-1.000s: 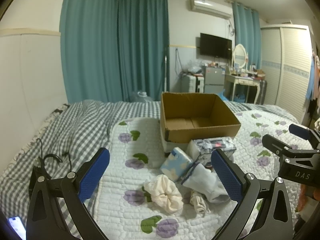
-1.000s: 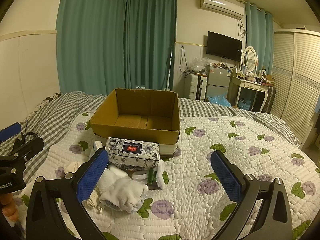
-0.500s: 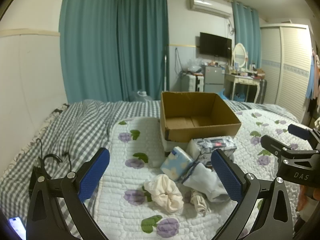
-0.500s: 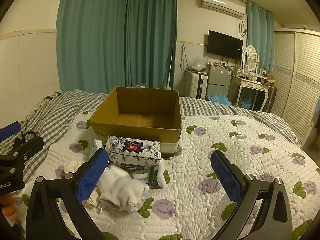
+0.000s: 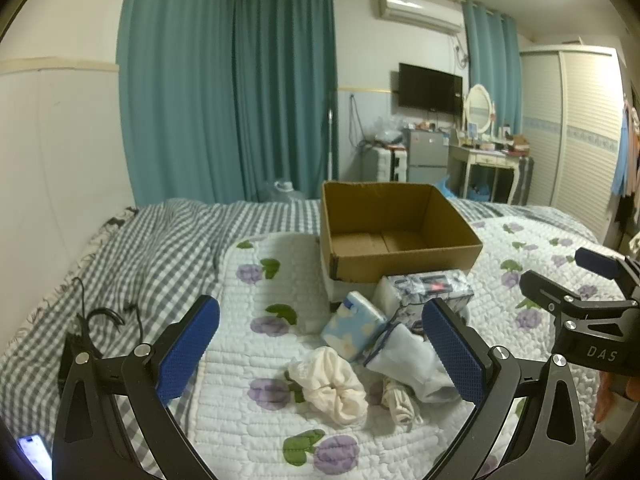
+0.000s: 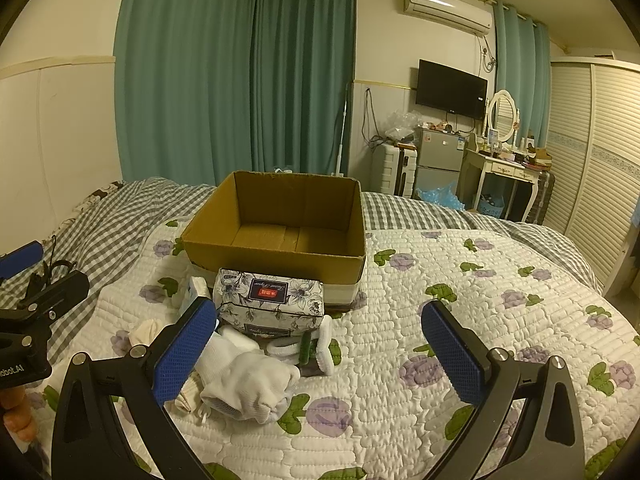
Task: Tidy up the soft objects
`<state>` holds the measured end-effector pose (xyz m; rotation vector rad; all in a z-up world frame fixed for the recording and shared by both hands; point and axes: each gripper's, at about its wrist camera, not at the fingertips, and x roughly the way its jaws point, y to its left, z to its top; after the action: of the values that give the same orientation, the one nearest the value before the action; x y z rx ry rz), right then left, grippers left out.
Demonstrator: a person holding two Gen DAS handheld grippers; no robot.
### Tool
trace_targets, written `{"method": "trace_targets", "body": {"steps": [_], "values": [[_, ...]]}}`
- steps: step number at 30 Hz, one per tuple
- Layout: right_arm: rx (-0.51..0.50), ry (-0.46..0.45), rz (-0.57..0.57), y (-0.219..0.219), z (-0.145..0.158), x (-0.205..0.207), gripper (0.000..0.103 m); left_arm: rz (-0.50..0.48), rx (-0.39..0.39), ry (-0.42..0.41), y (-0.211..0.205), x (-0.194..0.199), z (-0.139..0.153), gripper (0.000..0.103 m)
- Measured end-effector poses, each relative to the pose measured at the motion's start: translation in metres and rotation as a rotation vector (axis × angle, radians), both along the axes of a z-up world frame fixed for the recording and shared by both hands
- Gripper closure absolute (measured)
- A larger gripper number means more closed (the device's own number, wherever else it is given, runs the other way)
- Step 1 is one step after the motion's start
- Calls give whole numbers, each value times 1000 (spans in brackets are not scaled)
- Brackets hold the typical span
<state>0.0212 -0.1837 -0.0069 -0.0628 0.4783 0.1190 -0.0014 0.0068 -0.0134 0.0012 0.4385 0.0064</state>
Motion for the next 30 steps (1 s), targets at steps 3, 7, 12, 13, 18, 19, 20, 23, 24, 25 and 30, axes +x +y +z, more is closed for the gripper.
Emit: {"method": "trace_targets", "body": {"steps": [3, 7, 12, 13, 18, 19, 20, 23, 24, 25, 30], "values": [[-1, 0, 0, 0, 0, 0, 0, -1, 0, 1, -1, 1, 1, 0], [-1, 0, 0, 0, 0, 0, 0, -1, 1, 1, -1, 1, 1, 0], [-1, 0, 3, 1, -1, -1, 0, -1, 1, 2, -1, 1, 1, 0], [-1, 0, 3, 1, -1, 0, 0, -1, 1, 3, -1, 1, 1, 0], [0, 1, 4, 1, 0, -1, 0, -2, 2, 2, -1, 0, 0, 0], [2, 2, 6, 2, 0, -1, 0, -1, 1, 2, -2, 1, 1, 0], [4, 4, 9, 2, 1, -1, 0, -1, 2, 2, -2, 1, 1, 0], [13, 1, 20, 3, 4, -4, 0, -1, 4, 4, -2, 1, 2, 0], [12, -1, 23, 4, 5, -5, 0, -2, 5, 3, -2, 0, 2, 0], [11, -2, 28, 5, 6, -5, 0, -5, 7, 0, -2, -1, 2, 0], [2, 33, 52, 10, 0, -1, 0, 0, 38, -1, -3, -3, 4, 0]]}}
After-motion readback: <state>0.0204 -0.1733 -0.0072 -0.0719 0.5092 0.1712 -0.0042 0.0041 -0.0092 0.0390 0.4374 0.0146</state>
